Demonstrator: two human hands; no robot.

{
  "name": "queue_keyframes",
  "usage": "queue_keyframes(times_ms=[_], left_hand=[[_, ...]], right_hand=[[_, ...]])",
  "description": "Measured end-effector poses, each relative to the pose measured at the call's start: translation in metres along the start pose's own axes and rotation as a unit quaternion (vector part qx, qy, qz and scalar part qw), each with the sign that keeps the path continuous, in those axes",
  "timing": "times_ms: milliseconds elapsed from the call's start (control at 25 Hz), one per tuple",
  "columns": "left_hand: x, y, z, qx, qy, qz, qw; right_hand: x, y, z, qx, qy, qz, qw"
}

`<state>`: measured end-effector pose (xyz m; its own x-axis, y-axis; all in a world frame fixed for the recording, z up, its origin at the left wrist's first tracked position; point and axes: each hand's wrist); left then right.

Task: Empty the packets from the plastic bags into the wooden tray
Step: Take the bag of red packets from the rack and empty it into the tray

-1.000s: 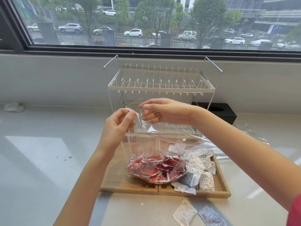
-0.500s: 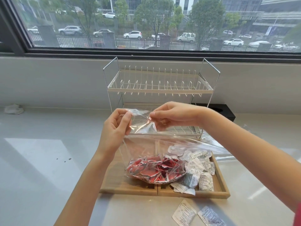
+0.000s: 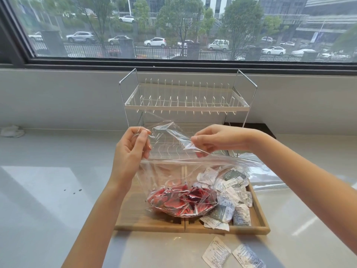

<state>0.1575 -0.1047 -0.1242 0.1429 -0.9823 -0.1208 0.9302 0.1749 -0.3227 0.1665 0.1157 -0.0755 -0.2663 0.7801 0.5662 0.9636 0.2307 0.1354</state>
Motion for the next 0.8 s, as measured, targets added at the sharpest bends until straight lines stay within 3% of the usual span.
queue_keyframes(times_ms=[320, 440, 640, 800], left_hand=[[-0.002, 0.0, 0.001, -0.005, -0.014, 0.008, 1.0], [-0.002, -0.001, 0.001, -0.011, -0.005, 0.016, 1.0], [0.001, -0.003, -0.002, -0.011, 0.0, 0.039, 0.999], [0.001, -0.006, -0.004, -0.01, 0.003, 0.047, 0.999]], right_hand=[[0.024, 0.008, -0.009, 0.071, 0.03, 0.171, 0.982], [0.022, 0.005, -0.004, 0.068, 0.034, 0.163, 0.984], [0.021, 0.014, 0.03, -0.051, 0.026, 0.056, 0.997], [0.023, 0.023, 0.04, -0.017, 0.051, 0.1, 0.994]])
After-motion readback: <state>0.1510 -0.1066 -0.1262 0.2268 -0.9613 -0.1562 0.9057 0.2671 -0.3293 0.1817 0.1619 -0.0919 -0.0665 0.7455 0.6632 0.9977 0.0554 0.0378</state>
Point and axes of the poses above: each hand's wrist, its own y-axis away from the middle knuckle, its own x-axis out of the back of the hand, z = x × y, and after that the axes turned 15 degrees about z, right-handed
